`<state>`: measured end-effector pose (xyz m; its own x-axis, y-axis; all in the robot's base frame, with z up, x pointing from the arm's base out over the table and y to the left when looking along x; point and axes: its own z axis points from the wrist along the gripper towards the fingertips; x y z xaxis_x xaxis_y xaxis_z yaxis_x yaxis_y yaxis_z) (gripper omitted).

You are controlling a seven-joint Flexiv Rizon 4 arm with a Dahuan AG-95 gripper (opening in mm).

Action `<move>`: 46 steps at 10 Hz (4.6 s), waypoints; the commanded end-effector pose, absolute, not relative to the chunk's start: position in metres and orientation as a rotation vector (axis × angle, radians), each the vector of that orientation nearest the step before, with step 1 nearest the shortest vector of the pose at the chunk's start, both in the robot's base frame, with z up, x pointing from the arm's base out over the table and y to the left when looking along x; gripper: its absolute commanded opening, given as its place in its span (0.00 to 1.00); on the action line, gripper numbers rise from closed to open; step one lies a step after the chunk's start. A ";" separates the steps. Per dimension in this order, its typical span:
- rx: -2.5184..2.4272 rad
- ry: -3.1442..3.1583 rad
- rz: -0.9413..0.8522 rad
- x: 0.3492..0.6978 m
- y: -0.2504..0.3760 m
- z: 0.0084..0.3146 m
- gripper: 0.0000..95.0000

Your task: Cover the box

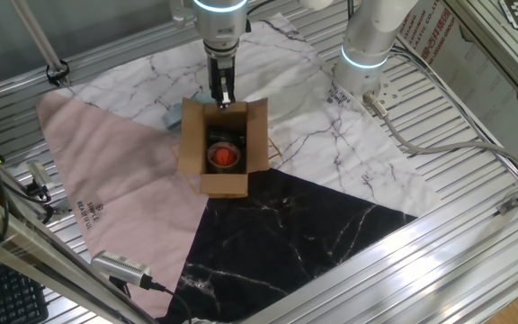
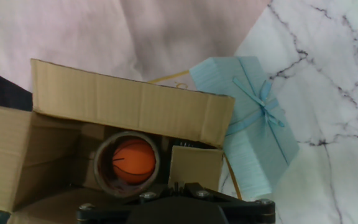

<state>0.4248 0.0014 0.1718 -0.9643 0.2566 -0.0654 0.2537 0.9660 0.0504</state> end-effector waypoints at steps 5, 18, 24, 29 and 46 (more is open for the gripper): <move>0.390 3.048 0.062 0.426 0.002 0.170 0.00; 0.293 3.055 0.066 0.426 0.002 0.170 0.00; 0.281 3.056 0.056 0.426 0.002 0.170 0.00; 0.299 3.058 0.058 0.433 0.007 0.165 0.00; 0.297 3.075 0.082 0.428 0.010 0.145 0.00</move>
<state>0.4281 0.0100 0.1439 -0.9802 0.1928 -0.0457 0.1901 0.9801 0.0574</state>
